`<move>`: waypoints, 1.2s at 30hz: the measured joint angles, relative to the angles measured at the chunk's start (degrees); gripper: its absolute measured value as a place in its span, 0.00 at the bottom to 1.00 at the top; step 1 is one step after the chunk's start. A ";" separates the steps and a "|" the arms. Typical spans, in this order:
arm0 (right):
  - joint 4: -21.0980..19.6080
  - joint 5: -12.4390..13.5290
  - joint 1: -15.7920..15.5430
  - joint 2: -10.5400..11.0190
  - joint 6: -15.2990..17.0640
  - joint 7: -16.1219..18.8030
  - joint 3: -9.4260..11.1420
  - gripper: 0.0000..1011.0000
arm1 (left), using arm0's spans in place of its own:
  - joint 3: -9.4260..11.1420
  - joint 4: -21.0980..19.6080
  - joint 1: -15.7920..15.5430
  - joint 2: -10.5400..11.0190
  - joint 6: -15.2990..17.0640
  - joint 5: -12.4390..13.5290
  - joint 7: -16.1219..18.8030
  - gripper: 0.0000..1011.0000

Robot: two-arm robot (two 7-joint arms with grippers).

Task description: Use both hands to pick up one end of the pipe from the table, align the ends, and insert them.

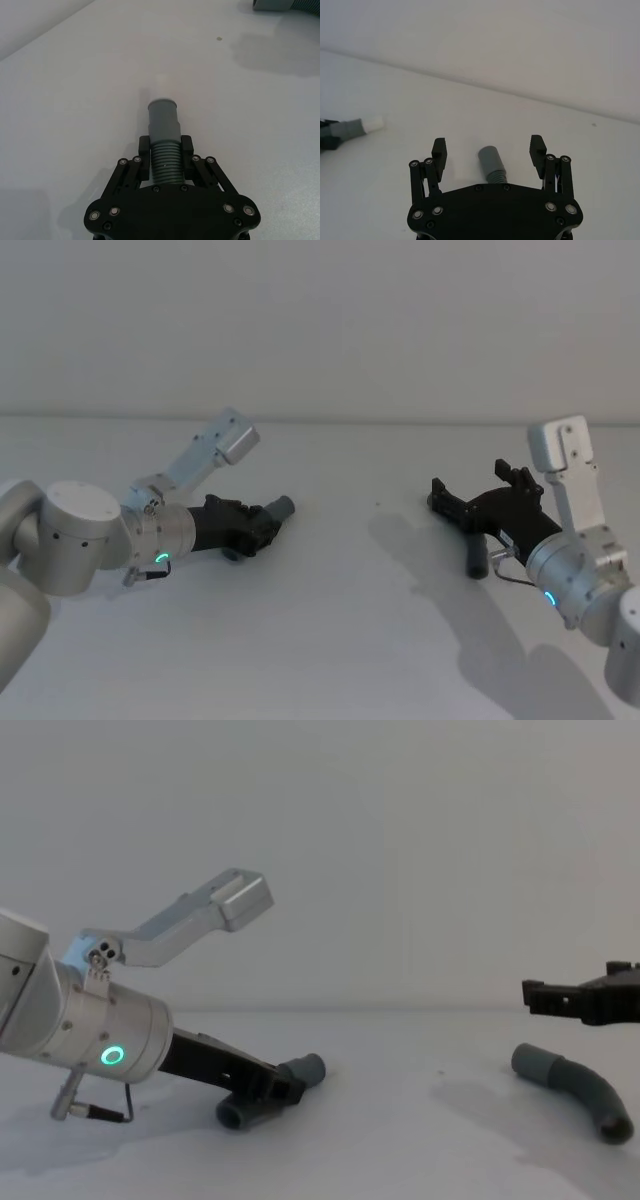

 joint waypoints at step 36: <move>7.54 -2.91 7.94 2.68 11.20 5.91 -1.95 0.99 | 0.00 0.00 0.00 0.00 0.00 0.00 0.00 0.34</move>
